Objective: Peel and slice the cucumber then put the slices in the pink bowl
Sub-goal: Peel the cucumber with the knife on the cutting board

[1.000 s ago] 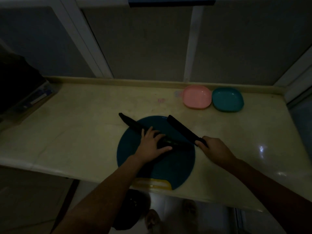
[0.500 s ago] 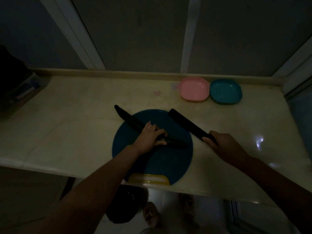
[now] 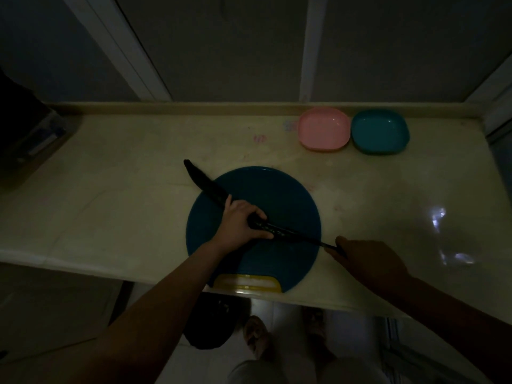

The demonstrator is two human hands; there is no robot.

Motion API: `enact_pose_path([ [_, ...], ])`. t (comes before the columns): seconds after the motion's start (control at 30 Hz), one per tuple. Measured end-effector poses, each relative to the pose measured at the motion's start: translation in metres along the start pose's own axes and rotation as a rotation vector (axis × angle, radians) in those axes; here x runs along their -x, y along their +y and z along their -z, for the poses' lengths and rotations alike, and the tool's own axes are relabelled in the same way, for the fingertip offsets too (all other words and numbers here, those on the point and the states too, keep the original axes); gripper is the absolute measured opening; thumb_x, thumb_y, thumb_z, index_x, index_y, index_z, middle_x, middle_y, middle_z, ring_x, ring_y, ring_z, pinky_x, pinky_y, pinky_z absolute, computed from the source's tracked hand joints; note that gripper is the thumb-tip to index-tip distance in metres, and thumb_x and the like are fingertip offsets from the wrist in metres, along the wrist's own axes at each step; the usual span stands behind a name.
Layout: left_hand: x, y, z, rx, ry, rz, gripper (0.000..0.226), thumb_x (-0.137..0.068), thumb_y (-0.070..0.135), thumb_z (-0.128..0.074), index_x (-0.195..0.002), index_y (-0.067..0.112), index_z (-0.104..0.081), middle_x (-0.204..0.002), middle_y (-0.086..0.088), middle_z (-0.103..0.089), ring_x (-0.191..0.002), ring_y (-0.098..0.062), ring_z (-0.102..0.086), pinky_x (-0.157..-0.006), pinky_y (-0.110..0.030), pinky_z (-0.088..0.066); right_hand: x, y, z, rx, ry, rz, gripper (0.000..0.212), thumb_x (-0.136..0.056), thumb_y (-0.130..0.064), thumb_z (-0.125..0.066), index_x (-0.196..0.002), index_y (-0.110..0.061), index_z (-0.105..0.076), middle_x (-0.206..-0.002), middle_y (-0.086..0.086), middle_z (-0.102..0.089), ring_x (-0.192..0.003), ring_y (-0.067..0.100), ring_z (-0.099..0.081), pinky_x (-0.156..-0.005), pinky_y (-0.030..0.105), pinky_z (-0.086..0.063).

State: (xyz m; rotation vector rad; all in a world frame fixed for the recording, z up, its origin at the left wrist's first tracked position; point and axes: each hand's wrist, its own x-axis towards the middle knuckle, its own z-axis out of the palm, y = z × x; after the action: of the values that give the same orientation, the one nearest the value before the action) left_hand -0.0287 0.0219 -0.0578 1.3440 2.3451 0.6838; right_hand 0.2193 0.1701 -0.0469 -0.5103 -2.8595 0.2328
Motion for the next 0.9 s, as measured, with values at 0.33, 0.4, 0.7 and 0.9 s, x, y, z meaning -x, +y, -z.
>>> enact_pose_path([
  [0.33,0.002,0.004,-0.005,0.031,0.082,-0.023,0.067,-0.045,0.074,-0.057,-0.084,0.020,-0.068,-0.085,0.008,-0.054,-0.102,-0.007,-0.038,-0.109,-0.025,0.009,0.007,0.000,-0.012,0.038,0.015,0.024,0.075,-0.099,-0.050,-0.007,-0.050,-0.015,-0.052,-0.031,0.000,-0.039,-0.021,0.008,-0.031,-0.044,0.013,0.011],
  [0.4,0.002,0.004,-0.006,0.030,0.090,-0.027,0.067,-0.045,0.073,-0.058,-0.084,0.020,-0.068,-0.085,0.009,-0.054,-0.101,-0.006,-0.039,-0.109,-0.025,0.008,0.005,0.002,-0.013,0.057,0.012,0.038,0.076,-0.099,-0.049,-0.006,-0.049,-0.015,-0.053,-0.031,0.000,-0.040,-0.021,0.008,-0.030,-0.037,0.015,0.004],
  [0.7,-0.003,0.004,-0.005,-0.004,0.045,0.006,0.049,-0.051,0.051,-0.083,-0.085,0.020,-0.067,-0.088,0.009,-0.054,-0.108,-0.014,-0.044,-0.109,-0.024,0.009,-0.001,0.008,-0.016,0.094,0.004,0.059,0.078,-0.099,-0.048,-0.004,-0.048,-0.015,-0.053,-0.030,0.000,-0.039,-0.020,0.009,-0.029,-0.043,0.015,0.010],
  [0.9,-0.005,0.006,-0.004,-0.023,-0.013,0.041,0.045,-0.054,0.048,-0.083,-0.086,0.021,-0.067,-0.092,0.009,-0.053,-0.111,-0.014,-0.041,-0.108,-0.023,0.012,-0.003,0.010,-0.017,0.092,0.000,0.087,0.080,-0.099,-0.048,-0.003,-0.048,-0.015,-0.055,-0.029,0.000,-0.039,-0.019,0.009,-0.029,-0.039,0.014,0.005],
])
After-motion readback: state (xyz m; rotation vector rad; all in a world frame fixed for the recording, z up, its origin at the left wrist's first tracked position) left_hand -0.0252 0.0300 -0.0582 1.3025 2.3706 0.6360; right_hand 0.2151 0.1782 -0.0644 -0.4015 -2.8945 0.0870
